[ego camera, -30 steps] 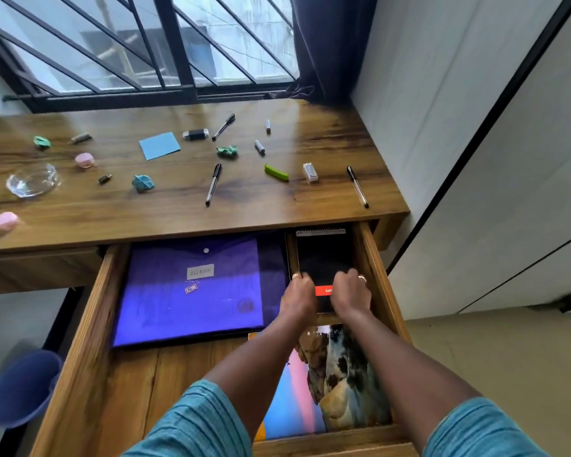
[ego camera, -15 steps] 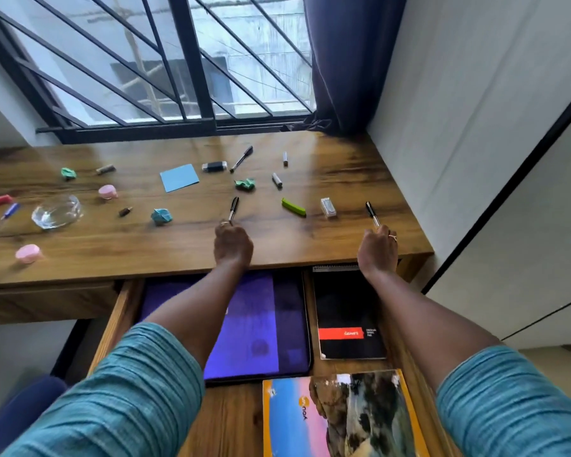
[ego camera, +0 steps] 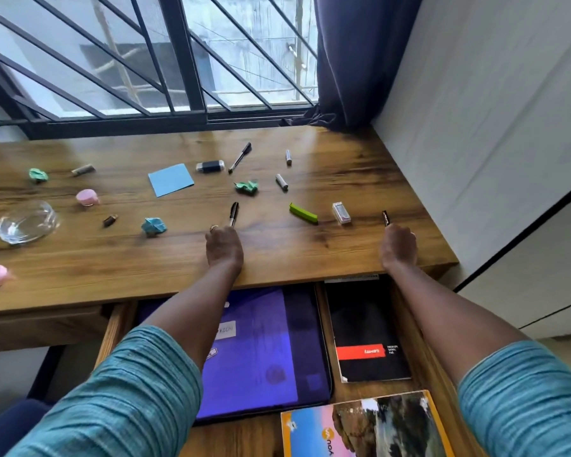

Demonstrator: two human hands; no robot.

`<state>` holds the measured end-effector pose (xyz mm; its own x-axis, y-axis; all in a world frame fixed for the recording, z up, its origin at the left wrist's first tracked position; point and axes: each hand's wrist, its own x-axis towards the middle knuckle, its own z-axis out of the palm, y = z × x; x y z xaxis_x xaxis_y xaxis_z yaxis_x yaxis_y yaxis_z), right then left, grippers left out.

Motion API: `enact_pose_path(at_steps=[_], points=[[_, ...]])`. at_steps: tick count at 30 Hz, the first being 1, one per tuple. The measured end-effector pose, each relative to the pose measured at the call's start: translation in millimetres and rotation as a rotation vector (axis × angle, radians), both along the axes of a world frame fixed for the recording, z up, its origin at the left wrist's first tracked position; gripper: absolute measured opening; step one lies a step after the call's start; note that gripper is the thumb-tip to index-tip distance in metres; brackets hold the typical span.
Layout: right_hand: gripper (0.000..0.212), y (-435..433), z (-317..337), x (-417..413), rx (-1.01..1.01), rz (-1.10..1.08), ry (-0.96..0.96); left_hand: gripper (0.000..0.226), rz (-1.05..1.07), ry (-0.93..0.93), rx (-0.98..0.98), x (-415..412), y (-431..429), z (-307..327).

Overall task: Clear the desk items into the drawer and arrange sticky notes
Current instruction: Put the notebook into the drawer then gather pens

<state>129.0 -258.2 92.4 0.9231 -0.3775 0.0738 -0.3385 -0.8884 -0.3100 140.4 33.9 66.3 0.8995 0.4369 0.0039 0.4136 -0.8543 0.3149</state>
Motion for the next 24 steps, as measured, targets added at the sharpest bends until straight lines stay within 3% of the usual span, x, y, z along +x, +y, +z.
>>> enact_pose_path(at_steps=[5,9,14,19,24], points=[[0.025,23,7,-21,0.117,-0.122,-0.052,0.038,0.037,-0.068,-0.199,-13,1,9],[0.025,57,8,-55,0.16,-0.043,-0.159,0.064,0.003,-0.121,-0.277,-46,-7,6],[0.032,105,8,-109,0.315,0.077,-0.169,0.03,-0.074,-0.097,-0.19,-114,-21,4],[0.056,137,-6,-183,0.375,0.244,-0.048,0.029,0.003,0.033,-0.228,-203,-25,-4],[0.083,157,-36,-256,0.401,0.387,0.233,0.025,0.152,0.234,-0.302,-294,-23,-28]])
